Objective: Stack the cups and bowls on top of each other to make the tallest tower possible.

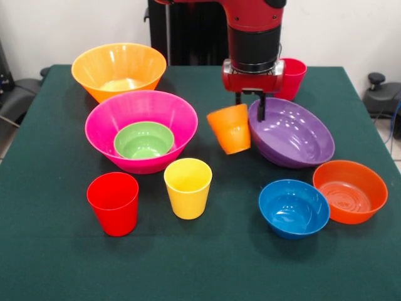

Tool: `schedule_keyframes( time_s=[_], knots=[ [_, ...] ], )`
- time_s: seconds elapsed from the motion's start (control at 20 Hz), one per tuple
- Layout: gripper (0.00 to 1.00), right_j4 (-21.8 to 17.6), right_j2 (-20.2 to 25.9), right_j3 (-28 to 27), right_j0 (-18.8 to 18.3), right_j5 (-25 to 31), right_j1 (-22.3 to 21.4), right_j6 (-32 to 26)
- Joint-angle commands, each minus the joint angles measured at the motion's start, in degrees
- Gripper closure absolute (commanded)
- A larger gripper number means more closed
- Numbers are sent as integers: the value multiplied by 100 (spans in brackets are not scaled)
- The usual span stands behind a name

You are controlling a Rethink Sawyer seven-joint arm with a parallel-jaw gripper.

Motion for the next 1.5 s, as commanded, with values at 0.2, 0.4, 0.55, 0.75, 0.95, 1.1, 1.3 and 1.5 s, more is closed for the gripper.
schedule_keyframes(
  time_s=[0.2,0.4,0.55,0.75,0.95,1.1,1.3,1.5],
  knots=[
    [0,28,296,112,-113,-428,327,612],
    [0,40,341,144,-133,-380,312,574],
    [0,44,350,148,-152,-468,345,608],
    [0,42,371,147,-167,-537,354,627],
    [0,35,390,161,-193,-567,342,626],
    [0,-17,230,110,-128,-365,207,575],
    [0,-56,266,77,-244,-246,196,426],
    [0,-49,325,131,-326,-290,213,419]
  ],
)
